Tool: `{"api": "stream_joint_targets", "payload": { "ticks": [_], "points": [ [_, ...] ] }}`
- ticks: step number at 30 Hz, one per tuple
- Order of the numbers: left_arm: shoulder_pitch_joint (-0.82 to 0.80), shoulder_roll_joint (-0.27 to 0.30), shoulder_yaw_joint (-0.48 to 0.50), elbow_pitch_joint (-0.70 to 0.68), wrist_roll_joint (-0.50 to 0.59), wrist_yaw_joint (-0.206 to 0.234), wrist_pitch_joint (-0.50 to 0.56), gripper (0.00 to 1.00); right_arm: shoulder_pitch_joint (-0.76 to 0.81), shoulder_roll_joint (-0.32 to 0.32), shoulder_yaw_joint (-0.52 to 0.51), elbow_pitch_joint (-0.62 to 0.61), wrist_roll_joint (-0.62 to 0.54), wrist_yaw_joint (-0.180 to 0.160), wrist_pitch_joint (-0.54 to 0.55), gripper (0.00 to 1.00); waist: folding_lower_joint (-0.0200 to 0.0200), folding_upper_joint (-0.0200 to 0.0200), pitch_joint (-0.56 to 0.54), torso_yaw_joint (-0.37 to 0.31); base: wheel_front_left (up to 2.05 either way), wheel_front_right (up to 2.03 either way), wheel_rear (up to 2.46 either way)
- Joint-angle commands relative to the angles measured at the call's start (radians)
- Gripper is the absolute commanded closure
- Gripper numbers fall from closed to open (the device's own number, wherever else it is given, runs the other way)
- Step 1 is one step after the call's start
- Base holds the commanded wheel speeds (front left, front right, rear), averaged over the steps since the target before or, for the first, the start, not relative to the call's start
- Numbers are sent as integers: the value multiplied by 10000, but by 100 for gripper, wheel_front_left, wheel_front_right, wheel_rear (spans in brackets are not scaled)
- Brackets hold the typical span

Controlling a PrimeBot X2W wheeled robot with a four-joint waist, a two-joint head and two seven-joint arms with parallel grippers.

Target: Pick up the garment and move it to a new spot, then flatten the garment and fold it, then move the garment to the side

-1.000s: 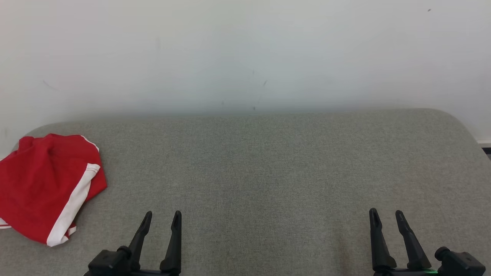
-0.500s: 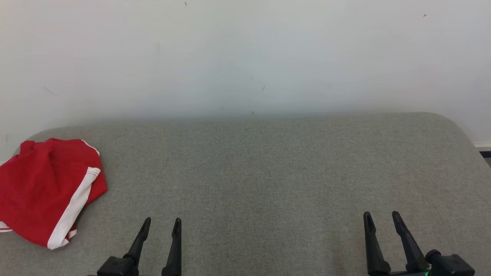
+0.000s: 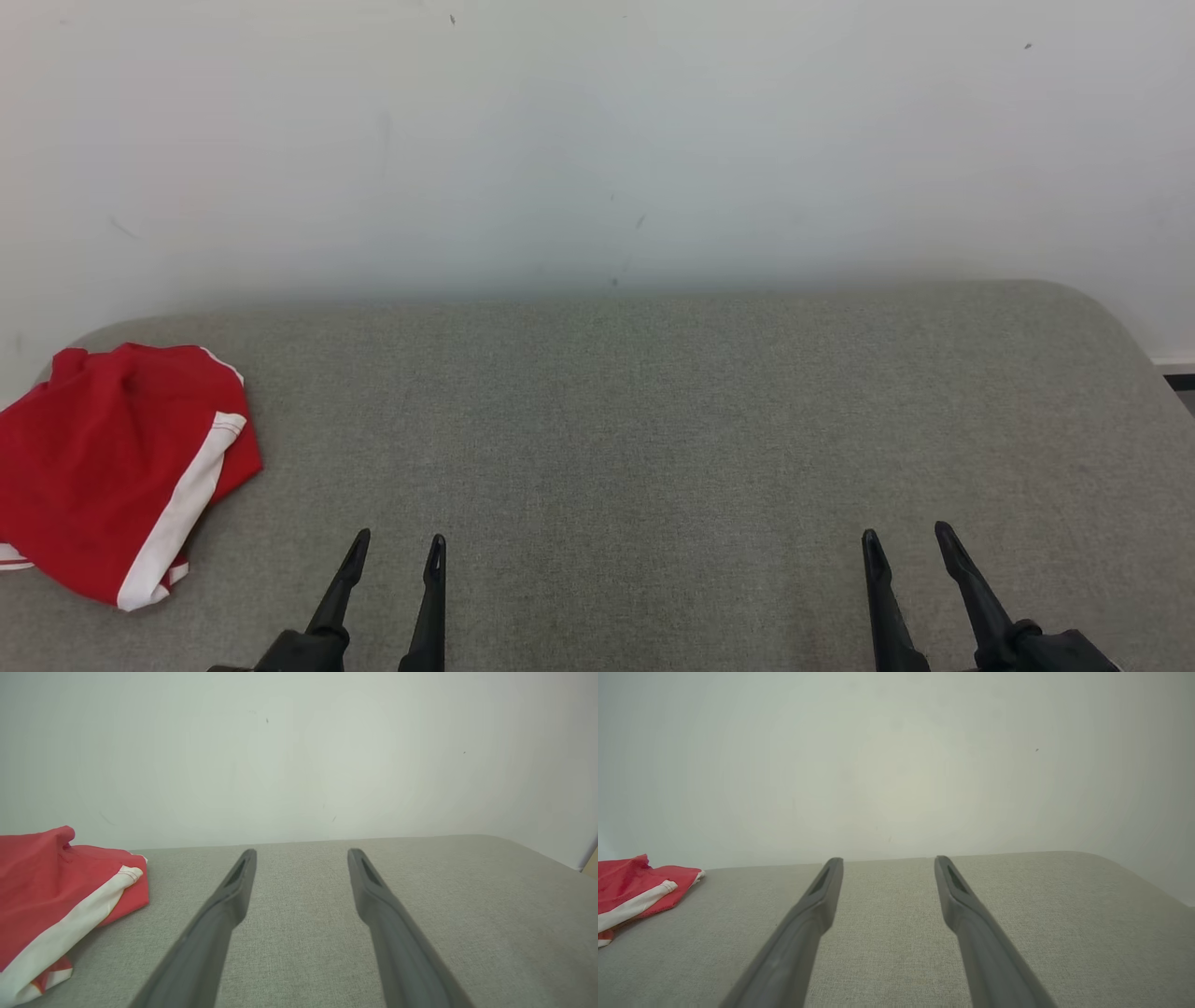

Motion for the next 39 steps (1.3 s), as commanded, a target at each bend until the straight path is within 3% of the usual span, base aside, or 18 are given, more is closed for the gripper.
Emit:
{"api": "stream_joint_targets", "payload": {
  "ticks": [1,15,29,39],
  "points": [
    [71,-23,34,-1,251,-28,-103,0,79,-45,50,17,-287,-18,-68,0,0,0,-17,5,0,0,0],
    [138,-121,29,223,1227,-295,-378,0,111,-46,274,268,-1260,-21,-295,0,0,0,-180,18,0,0,0],
    [129,-156,77,430,1289,-439,-356,0,178,-44,298,312,-1153,-21,-285,0,0,0,-241,160,0,0,0],
    [204,-171,268,353,1312,-391,-358,0,199,-43,473,267,-994,-21,-284,0,0,0,-165,944,0,0,0]
  ]
}}
